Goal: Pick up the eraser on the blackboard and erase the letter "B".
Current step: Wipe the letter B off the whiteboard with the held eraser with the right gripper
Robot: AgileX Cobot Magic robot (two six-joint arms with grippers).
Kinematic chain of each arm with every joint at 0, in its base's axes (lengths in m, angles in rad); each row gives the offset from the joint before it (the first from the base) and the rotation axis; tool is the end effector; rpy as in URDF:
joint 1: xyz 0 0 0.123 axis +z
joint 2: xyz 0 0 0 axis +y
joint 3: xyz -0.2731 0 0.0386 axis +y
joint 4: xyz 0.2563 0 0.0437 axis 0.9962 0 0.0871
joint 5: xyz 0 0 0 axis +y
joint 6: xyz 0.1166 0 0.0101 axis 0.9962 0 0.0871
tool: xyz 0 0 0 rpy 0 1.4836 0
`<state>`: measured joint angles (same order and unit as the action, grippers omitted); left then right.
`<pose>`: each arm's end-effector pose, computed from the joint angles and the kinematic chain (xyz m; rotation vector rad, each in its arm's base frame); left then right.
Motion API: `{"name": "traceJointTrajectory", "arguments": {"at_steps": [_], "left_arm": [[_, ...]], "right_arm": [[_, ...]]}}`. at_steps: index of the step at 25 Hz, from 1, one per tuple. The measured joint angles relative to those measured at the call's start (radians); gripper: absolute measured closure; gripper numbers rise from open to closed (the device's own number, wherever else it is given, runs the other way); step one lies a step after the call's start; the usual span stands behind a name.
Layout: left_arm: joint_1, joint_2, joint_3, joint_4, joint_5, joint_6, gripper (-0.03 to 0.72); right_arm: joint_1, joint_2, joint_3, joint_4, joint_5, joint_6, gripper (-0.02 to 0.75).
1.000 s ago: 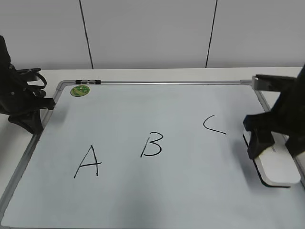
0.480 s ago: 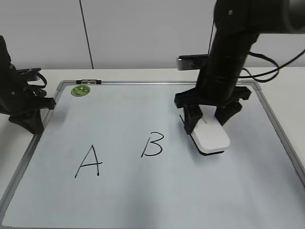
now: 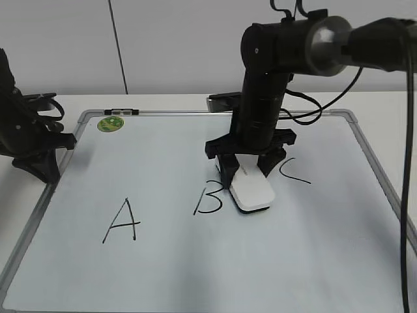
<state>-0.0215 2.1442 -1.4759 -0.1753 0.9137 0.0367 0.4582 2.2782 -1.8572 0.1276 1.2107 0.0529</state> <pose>0.4180 -0.0252 0.0914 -0.0669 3.0563 -0.2178 0.4081 0.2168 0.1245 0.5634 -3.0797 -0.1924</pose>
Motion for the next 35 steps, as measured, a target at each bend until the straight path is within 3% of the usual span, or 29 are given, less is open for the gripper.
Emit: {"name": "traceJointTrajectory", "arguments": {"at_steps": [10, 20, 35], "left_arm": [[0.0, 0.0, 0.0, -0.002, 0.002, 0.0, 0.659], [0.0, 0.0, 0.0, -0.002, 0.002, 0.0, 0.659], [0.0, 0.0, 0.0, -0.002, 0.002, 0.0, 0.659]], "right_arm": [[0.008, 0.074, -0.089, -0.004, 0.028, 0.01, 0.218], [0.091, 0.076, -0.093, -0.031, 0.023, 0.012, 0.218], [0.219, 0.083, -0.093, 0.126, 0.009, 0.002, 0.218]]}}
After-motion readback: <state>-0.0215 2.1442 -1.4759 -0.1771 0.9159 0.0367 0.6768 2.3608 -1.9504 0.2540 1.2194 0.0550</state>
